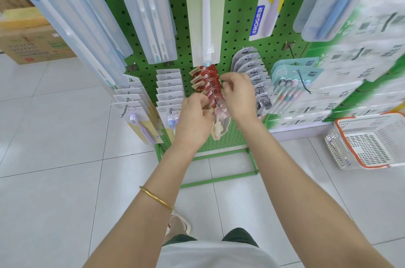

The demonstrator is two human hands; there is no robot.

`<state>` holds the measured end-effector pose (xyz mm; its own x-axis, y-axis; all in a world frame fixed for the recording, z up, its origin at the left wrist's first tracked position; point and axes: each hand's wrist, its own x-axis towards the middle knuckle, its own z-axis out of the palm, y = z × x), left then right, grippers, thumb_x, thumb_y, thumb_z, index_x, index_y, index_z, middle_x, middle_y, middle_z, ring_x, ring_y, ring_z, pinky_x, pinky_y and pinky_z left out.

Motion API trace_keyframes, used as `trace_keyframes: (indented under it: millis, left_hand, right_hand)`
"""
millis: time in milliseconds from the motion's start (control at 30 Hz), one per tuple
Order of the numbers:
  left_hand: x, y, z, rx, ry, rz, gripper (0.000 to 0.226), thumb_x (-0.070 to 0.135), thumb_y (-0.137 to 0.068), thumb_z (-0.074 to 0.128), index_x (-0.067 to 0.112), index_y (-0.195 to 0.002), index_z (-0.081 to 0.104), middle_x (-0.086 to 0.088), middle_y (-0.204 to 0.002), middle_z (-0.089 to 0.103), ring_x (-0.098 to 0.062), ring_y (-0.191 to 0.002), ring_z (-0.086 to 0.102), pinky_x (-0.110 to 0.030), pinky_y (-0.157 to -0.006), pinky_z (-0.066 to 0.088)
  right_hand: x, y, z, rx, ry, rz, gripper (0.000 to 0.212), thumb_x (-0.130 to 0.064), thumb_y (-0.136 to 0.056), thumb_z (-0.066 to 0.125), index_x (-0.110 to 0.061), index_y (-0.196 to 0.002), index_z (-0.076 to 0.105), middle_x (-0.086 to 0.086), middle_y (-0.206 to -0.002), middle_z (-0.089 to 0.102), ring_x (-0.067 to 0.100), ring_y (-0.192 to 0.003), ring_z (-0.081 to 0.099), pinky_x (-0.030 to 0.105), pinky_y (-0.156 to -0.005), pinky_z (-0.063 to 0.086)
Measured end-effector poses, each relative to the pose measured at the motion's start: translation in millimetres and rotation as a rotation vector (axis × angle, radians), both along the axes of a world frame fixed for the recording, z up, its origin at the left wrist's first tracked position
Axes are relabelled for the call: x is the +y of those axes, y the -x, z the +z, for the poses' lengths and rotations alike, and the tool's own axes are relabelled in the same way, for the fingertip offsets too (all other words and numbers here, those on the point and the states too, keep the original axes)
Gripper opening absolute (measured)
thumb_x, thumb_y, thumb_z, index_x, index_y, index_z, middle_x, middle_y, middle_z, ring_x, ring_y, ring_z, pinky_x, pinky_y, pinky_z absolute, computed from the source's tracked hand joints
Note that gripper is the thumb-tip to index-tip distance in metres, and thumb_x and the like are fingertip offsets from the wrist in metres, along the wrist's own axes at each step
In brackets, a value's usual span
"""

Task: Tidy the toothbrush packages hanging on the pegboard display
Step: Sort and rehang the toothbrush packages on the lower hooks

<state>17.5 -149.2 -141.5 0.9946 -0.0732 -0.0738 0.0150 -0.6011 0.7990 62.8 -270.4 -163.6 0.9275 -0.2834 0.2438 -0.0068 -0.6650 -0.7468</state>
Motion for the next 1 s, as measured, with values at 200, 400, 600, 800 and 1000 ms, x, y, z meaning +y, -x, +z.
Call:
trace_keyframes:
  millis: [200,400,600,800,1000]
  left_hand:
    - [0.6,2.1,-0.4,0.018,0.014,-0.006,0.038,0.002,-0.092,0.041,0.011,-0.128,0.047,-0.007,-0.129,0.048,-0.020,-0.112,0.053,-0.040,-0.099,0.044]
    - [4.0,3.2,0.8,0.019,0.021,-0.023,0.038,0.005,-0.093,0.042,0.011,-0.131,0.046,-0.006,-0.131,0.047,-0.020,-0.113,0.052,-0.035,-0.100,0.042]
    - [5.2,3.5,0.8,0.018,0.022,-0.025,0.037,0.005,-0.093,0.043,0.013,-0.130,0.047,-0.005,-0.130,0.048,-0.017,-0.110,0.053,-0.033,-0.100,0.042]
    - [1.1,8.0,-1.1,0.005,0.064,0.009,0.036,0.003,-0.091,0.044,0.012,-0.126,0.049,-0.006,-0.126,0.048,-0.022,-0.109,0.055,-0.041,-0.099,0.044]
    - [-3.5,21.7,0.4,-0.108,0.157,0.093,0.032,-0.002,-0.090,0.045,0.010,-0.119,0.051,-0.003,-0.116,0.046,-0.001,-0.086,0.049,-0.020,-0.086,0.042]
  right_hand:
    - [-4.7,-40.5,0.4,0.155,0.058,0.111,0.023,-0.012,-0.092,0.056,-0.017,-0.112,0.067,0.008,-0.115,0.064,0.023,-0.101,0.061,0.037,-0.093,0.048]
    - [-4.8,-46.2,7.3,0.185,0.119,0.160,0.017,-0.007,-0.089,0.059,-0.015,-0.102,0.067,0.008,-0.102,0.063,0.022,-0.087,0.057,0.033,-0.080,0.049]
    - [-5.5,-41.6,6.6,0.165,0.111,0.138,0.007,-0.007,-0.088,0.061,-0.013,-0.087,0.065,0.009,-0.099,0.063,0.021,-0.083,0.056,0.034,-0.080,0.049]
    - [-13.4,-24.8,6.3,0.131,0.057,0.042,0.007,-0.005,-0.092,0.056,-0.007,-0.089,0.062,0.001,-0.084,0.058,0.016,-0.075,0.052,0.026,-0.070,0.043]
    - [-16.0,7.9,4.5,0.053,0.040,-0.057,0.010,-0.004,-0.092,0.055,-0.008,-0.086,0.062,0.002,-0.081,0.061,0.017,-0.073,0.056,0.029,-0.068,0.046]
